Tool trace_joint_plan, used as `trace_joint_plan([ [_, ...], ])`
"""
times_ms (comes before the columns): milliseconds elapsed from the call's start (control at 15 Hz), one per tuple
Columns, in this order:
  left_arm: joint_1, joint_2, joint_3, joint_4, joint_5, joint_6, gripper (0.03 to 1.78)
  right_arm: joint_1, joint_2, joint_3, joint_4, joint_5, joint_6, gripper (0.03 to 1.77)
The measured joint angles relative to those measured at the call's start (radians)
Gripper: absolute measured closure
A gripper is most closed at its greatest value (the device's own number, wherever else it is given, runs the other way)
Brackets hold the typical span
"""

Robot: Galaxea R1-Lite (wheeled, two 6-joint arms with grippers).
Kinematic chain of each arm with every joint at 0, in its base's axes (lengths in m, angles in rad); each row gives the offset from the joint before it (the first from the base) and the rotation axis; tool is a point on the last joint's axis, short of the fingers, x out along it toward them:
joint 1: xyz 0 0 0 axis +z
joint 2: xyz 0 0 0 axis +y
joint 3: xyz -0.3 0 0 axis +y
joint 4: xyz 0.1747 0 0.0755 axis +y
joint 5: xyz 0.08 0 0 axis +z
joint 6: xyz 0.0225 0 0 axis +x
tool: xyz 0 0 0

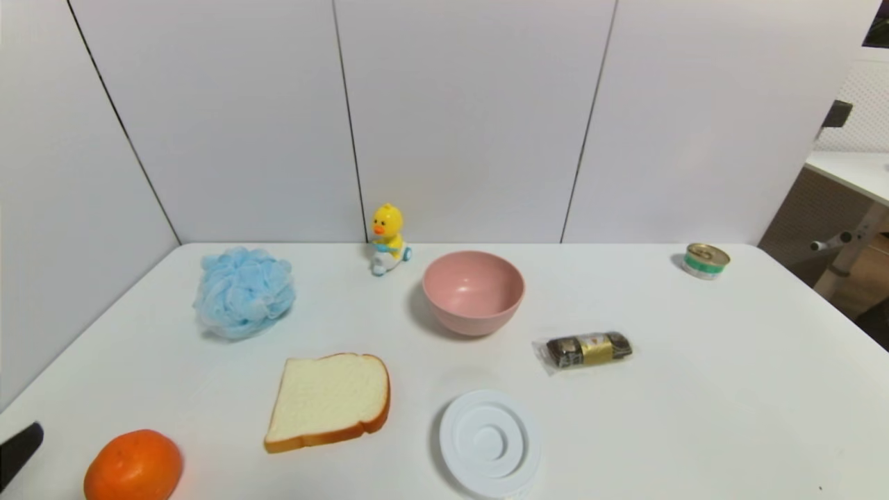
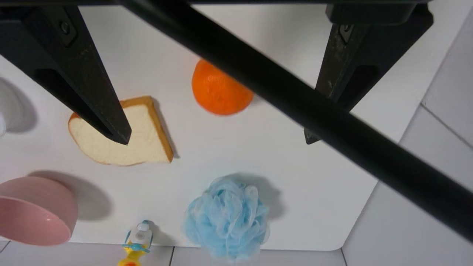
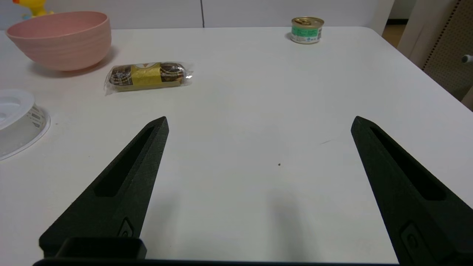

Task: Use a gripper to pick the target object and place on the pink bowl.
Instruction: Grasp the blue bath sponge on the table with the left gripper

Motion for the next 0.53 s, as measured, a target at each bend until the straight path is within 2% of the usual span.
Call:
trace_joint_plan([
  [333,-0.02,0.443,-0.271,-0.027,-0.003,0.086,0.12,0.0,0.0,0.0,0.0,0.0,0.0,0.09],
  [533,-0.04,0.697,-0.387,-0.085,-0.005,0.134,0.12,0.0,0.0,0.0,0.0,0.0,0.0,0.09],
])
